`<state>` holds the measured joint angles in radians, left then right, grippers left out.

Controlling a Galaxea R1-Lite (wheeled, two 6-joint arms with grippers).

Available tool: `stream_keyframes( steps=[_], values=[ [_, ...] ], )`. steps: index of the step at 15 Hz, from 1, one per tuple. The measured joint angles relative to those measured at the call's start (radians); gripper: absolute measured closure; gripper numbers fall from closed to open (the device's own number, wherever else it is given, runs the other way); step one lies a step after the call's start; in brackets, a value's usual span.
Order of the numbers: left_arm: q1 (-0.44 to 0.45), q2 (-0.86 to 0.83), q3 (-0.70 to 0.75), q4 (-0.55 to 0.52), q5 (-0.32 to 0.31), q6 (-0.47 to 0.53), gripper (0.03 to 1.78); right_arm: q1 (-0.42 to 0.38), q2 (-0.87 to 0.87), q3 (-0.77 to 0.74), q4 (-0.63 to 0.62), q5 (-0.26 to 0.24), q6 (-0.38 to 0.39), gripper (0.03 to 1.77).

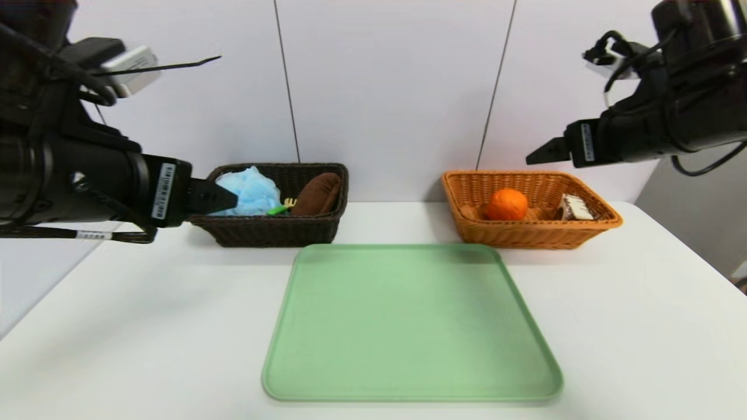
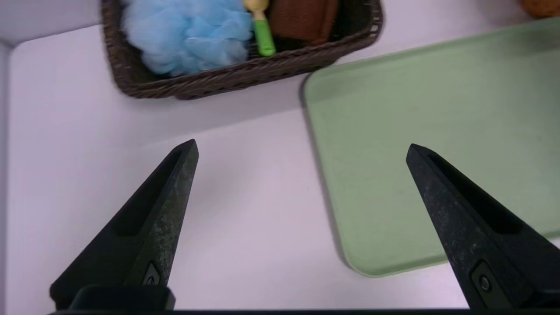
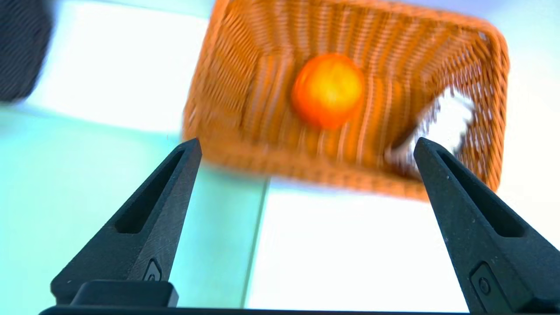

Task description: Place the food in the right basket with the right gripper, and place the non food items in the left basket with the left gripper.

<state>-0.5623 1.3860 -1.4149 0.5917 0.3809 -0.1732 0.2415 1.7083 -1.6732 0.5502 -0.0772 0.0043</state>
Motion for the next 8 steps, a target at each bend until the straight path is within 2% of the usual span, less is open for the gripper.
stream_keyframes(
  steps=[2,8],
  values=[
    [0.05,-0.075,0.078,0.0,0.061,0.003,0.12,0.014,-0.129,0.103,0.024,-0.009,-0.003,0.12],
    [0.14,-0.292,0.36,-0.054,0.101,0.007,0.12,0.024,-0.537,0.44,0.035,-0.022,-0.007,0.11]
  ],
)
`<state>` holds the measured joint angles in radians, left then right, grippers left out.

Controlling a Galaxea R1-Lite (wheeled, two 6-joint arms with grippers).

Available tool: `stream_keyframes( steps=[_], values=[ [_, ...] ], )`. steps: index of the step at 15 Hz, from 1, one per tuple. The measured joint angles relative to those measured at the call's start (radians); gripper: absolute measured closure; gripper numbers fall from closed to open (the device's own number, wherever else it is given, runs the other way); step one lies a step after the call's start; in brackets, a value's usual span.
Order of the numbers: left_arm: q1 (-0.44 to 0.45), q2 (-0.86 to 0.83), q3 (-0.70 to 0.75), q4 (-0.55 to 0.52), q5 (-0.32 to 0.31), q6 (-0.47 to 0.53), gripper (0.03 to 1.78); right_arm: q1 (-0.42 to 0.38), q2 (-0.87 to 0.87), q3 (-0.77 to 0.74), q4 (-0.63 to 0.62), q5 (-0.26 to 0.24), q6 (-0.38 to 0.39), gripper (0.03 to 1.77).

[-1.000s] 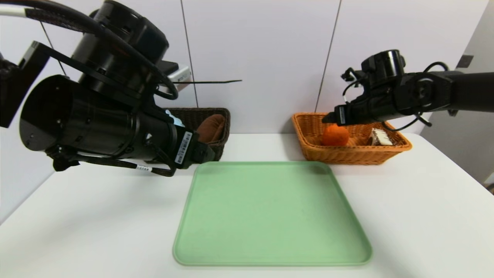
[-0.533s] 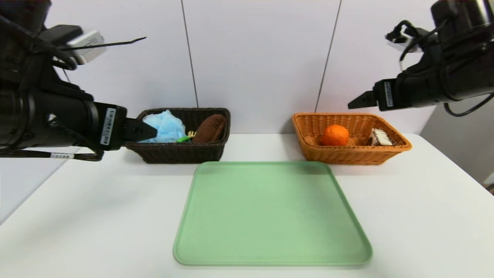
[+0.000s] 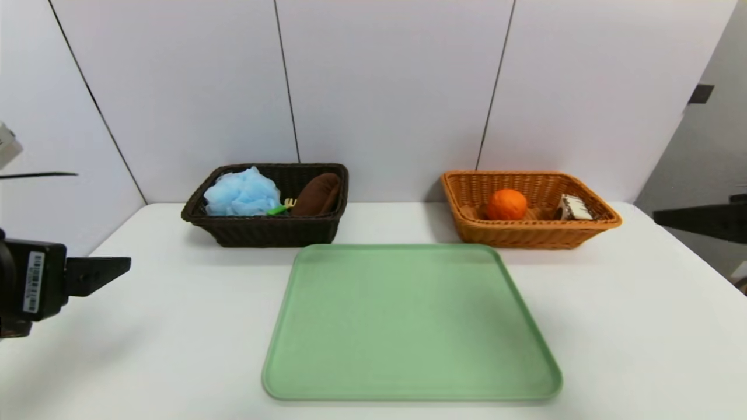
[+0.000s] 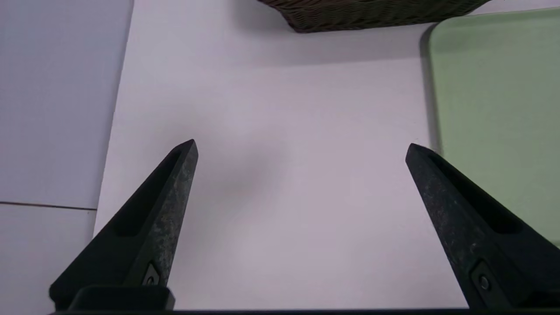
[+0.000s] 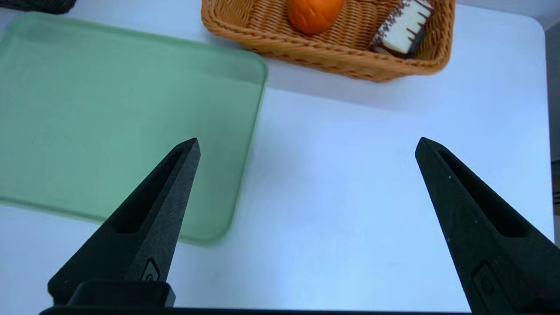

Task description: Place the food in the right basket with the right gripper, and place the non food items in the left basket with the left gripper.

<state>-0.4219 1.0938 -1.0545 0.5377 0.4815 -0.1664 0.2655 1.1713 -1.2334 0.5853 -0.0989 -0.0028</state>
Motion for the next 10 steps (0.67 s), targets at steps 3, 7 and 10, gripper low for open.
stream_keyframes(
  steps=[3,7,10],
  values=[
    [0.08,-0.114,0.133,-0.011,0.013,0.028,0.12,-0.031,-0.179,0.146,0.001,-0.001,-0.002,0.11],
    [0.208,-0.291,0.305,-0.03,0.011,0.059,0.12,-0.101,-0.368,0.288,0.001,0.001,-0.006,0.11],
    [0.271,-0.407,0.404,-0.07,0.003,0.067,0.12,-0.145,-0.46,0.344,0.0,0.003,-0.006,0.11]
  ],
)
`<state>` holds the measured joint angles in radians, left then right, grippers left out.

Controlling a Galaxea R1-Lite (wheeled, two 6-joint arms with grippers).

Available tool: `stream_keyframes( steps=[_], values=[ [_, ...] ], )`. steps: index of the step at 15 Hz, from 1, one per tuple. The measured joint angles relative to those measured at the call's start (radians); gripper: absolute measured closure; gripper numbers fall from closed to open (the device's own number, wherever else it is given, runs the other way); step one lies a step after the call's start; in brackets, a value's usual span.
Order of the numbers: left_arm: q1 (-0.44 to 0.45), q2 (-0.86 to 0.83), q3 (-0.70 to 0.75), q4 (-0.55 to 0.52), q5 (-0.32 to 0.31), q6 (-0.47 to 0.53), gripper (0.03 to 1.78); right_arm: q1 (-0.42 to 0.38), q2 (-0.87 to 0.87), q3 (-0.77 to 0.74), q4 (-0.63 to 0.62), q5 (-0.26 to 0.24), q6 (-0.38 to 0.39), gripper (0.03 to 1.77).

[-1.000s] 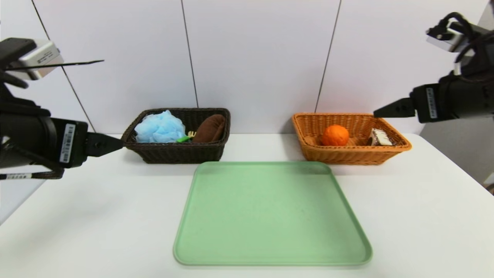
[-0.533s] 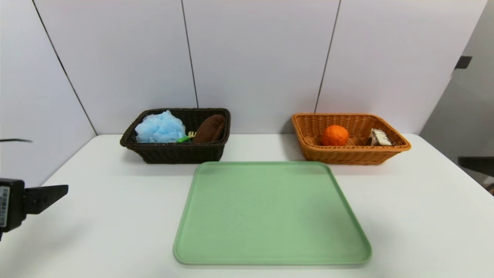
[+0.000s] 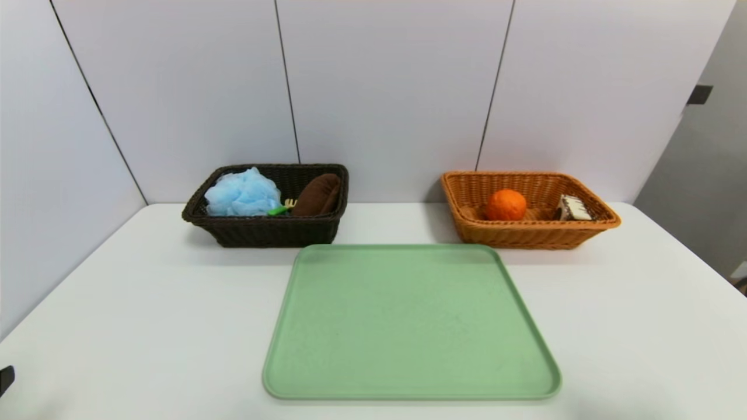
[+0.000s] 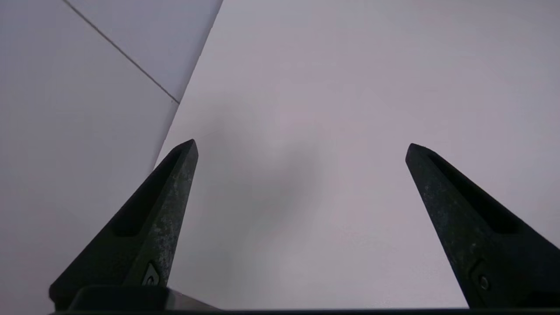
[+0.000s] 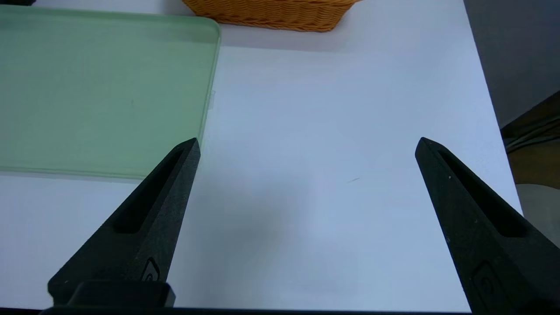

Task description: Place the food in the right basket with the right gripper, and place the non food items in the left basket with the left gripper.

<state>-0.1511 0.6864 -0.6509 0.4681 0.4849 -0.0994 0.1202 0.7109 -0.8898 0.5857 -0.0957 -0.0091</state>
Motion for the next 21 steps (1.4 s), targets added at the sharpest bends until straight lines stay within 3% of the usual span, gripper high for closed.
stream_keyframes(
  steps=[10,18,21],
  values=[
    [0.089,-0.25,0.225,-0.001,-0.01,0.002,0.12,-0.079,-0.251,0.241,-0.001,0.013,-0.028,0.11],
    [0.173,-0.453,0.293,0.016,-0.133,0.081,0.12,-0.09,-0.443,0.309,0.016,0.019,-0.1,0.11],
    [0.179,-0.492,0.333,-0.061,-0.148,0.078,0.12,-0.1,-0.519,0.343,0.01,0.019,-0.104,0.1]
  ],
)
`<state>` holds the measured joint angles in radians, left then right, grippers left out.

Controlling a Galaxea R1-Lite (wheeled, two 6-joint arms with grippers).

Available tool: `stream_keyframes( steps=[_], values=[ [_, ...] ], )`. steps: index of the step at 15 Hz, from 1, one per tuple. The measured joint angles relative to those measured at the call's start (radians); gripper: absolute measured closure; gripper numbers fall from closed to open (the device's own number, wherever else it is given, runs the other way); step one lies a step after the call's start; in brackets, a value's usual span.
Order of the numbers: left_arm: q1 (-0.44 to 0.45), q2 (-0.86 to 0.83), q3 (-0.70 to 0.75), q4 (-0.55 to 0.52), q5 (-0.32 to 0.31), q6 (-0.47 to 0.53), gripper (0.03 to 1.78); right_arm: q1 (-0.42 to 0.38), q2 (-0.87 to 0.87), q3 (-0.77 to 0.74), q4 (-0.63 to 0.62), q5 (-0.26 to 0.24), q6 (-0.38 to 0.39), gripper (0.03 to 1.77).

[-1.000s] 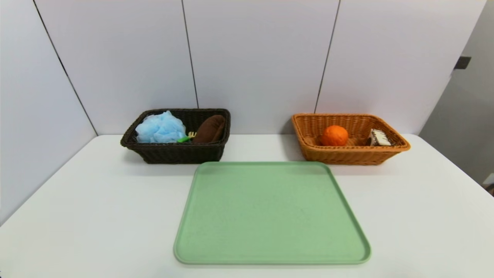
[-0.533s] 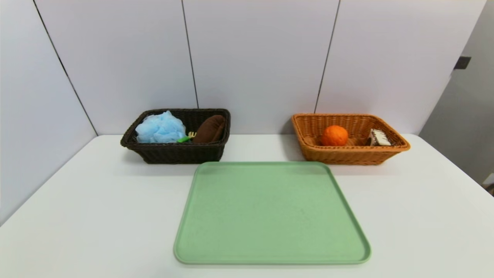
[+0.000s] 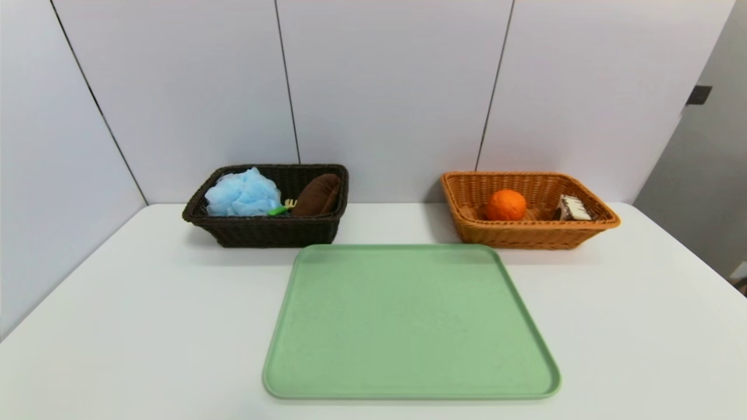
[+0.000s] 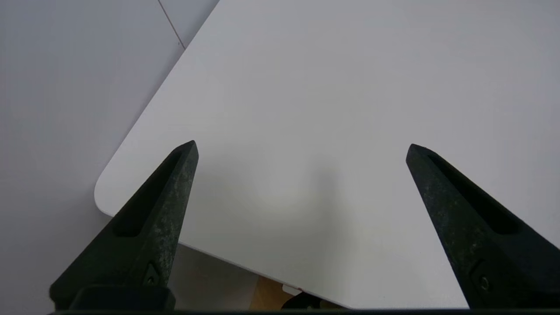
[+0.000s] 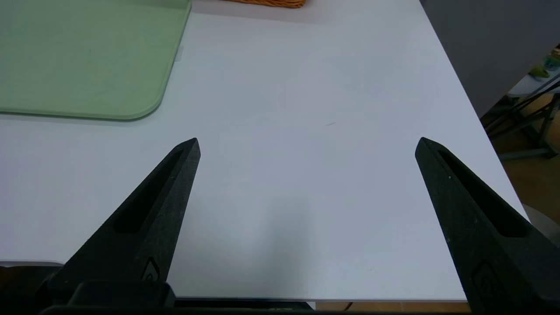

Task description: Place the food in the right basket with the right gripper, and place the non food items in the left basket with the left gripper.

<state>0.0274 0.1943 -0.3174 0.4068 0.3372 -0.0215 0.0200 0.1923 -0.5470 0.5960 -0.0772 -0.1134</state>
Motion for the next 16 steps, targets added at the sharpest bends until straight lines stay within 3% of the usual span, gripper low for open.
stream_keyframes(
  steps=[4,6,11,13,16],
  values=[
    [-0.002,-0.028,0.099,-0.177,-0.021,0.007,0.12,-0.01,-0.128,0.079,-0.02,-0.001,-0.024,0.1],
    [-0.006,-0.072,0.153,-0.256,-0.042,0.027,0.12,-0.011,-0.166,0.128,-0.108,0.002,-0.053,0.1],
    [-0.013,-0.178,0.269,-0.433,-0.166,0.091,0.12,-0.012,-0.193,0.378,-0.467,0.042,-0.122,0.1],
    [-0.014,-0.188,0.291,-0.461,-0.22,0.088,0.12,-0.012,-0.194,0.471,-0.598,0.085,-0.134,0.1],
    [-0.014,-0.192,0.314,-0.493,-0.327,0.081,0.12,-0.013,-0.194,0.537,-0.638,0.122,-0.112,0.1]
  ],
)
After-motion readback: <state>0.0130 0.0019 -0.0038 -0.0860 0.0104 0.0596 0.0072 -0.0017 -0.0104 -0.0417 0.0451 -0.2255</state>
